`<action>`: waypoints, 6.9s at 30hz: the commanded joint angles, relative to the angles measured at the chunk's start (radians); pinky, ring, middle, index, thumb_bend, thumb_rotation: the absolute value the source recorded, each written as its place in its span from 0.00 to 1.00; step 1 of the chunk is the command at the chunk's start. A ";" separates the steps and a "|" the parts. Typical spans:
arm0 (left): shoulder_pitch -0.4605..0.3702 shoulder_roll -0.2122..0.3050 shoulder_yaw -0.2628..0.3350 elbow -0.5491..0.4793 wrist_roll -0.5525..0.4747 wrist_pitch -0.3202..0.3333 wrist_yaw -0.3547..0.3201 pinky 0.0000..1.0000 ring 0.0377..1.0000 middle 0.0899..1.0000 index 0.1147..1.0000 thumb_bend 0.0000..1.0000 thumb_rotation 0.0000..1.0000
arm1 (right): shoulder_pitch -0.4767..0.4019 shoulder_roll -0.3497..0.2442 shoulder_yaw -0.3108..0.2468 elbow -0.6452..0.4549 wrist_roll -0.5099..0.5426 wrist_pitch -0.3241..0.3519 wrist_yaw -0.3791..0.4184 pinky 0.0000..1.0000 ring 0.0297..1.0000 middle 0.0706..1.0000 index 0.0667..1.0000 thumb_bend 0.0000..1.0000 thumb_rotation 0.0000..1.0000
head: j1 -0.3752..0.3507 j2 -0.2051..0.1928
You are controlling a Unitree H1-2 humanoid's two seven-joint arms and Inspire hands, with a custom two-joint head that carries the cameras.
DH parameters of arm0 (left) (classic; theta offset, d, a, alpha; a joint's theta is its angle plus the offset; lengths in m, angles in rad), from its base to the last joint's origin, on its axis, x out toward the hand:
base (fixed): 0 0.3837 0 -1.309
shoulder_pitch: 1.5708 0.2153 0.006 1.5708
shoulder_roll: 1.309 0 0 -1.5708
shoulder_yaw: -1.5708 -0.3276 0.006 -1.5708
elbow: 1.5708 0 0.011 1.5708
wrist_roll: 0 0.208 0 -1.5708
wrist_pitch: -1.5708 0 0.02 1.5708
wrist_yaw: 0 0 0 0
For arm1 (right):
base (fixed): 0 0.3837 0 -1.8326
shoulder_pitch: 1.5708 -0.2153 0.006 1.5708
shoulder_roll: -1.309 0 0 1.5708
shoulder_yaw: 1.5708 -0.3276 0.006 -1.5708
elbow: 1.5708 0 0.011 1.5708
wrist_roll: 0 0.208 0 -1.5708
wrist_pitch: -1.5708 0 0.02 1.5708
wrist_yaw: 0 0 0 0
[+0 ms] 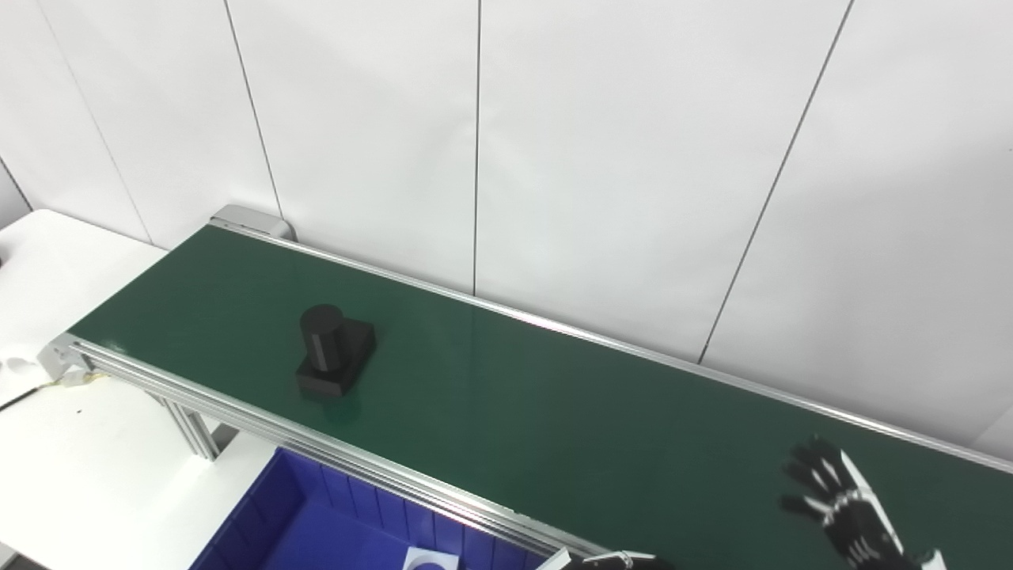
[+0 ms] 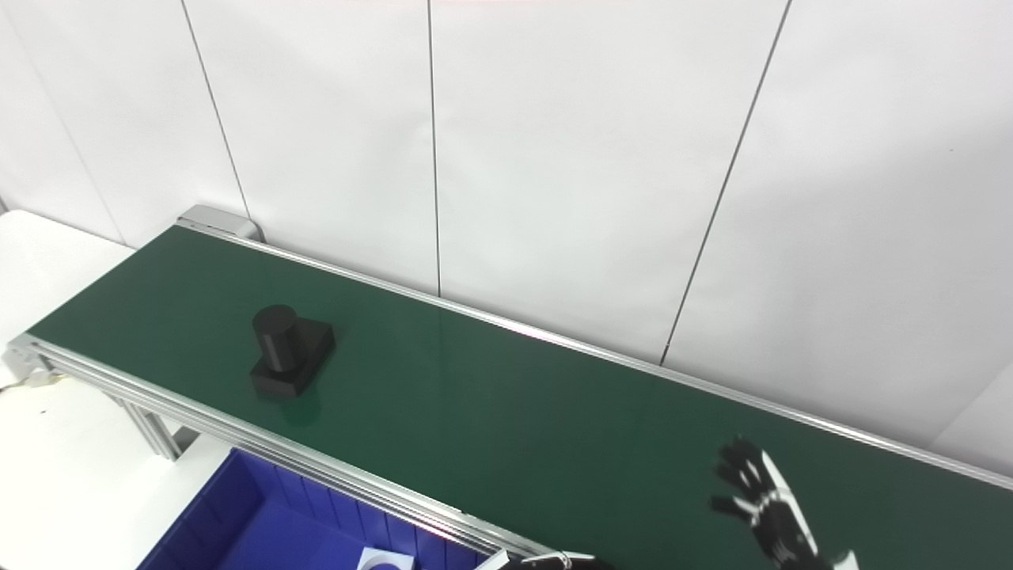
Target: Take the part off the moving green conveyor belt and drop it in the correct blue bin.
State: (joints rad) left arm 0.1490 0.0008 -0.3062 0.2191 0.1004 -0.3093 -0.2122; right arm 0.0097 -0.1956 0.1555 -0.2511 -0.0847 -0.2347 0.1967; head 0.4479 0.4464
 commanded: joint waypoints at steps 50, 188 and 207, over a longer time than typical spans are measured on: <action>0.007 0.020 0.007 -0.073 -0.050 -0.016 -0.028 0.75 0.78 0.78 0.79 1.00 0.41 | -0.326 0.027 0.142 0.224 -0.265 0.143 0.049 0.76 0.86 0.88 0.89 0.70 0.53 | -0.045 0.022; 0.057 0.034 -0.009 -0.205 -0.102 0.066 -0.084 0.67 0.64 0.64 0.62 1.00 0.42 | -0.646 0.358 0.382 1.025 -0.582 0.021 -0.509 0.48 0.53 0.46 0.45 0.52 0.00 | -0.274 0.169; 0.050 0.036 -0.008 -0.197 -0.114 0.060 -0.084 0.72 0.65 0.61 0.60 1.00 0.40 | -0.626 0.329 0.341 0.937 -0.524 -0.002 -0.493 0.40 0.45 0.42 0.47 0.53 0.00 | -0.290 0.170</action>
State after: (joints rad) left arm 0.2170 0.0451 -0.3090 0.0515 0.0086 -0.2008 -0.2833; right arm -0.5913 0.1344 0.5106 0.7314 -0.6190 -0.1689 -0.2834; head 0.1565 0.6167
